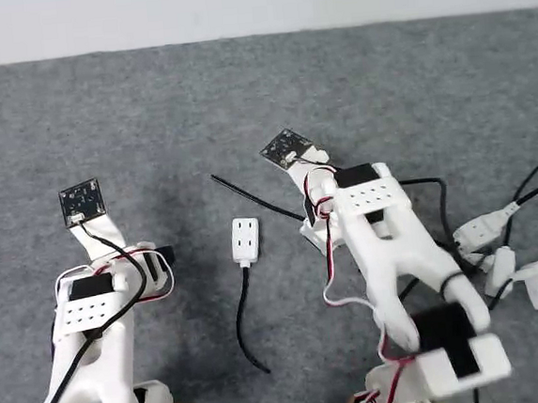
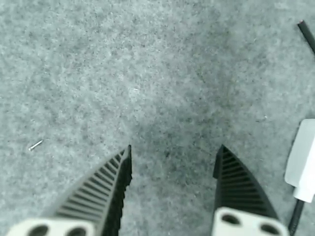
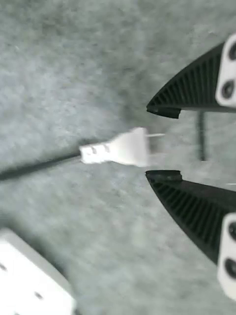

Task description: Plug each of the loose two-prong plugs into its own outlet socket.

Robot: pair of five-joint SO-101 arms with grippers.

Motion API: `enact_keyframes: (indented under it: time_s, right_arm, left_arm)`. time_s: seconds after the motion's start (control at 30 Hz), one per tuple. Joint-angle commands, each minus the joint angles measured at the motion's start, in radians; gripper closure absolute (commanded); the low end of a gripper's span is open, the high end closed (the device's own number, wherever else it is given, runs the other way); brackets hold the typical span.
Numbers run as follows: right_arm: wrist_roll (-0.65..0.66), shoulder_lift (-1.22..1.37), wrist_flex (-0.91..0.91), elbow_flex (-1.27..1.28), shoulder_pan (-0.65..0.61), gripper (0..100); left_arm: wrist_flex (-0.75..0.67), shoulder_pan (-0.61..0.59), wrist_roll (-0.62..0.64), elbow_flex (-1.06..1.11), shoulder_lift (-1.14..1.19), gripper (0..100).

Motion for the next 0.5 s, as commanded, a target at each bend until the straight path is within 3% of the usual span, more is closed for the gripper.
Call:
enact_keyframes:
  time_s: [0.0, 0.47]
  right_arm:
    - [-0.014, 0.047, -0.091, -0.075, -0.028, 83.4]
    - [0.064, 0.067, -0.197, -0.069, -0.050, 86.3]
  left_arm:
    - [-0.031, 0.002, -0.011, -0.008, -0.026, 74]
    - [-0.032, 0.002, -0.011, -0.001, -0.026, 74]
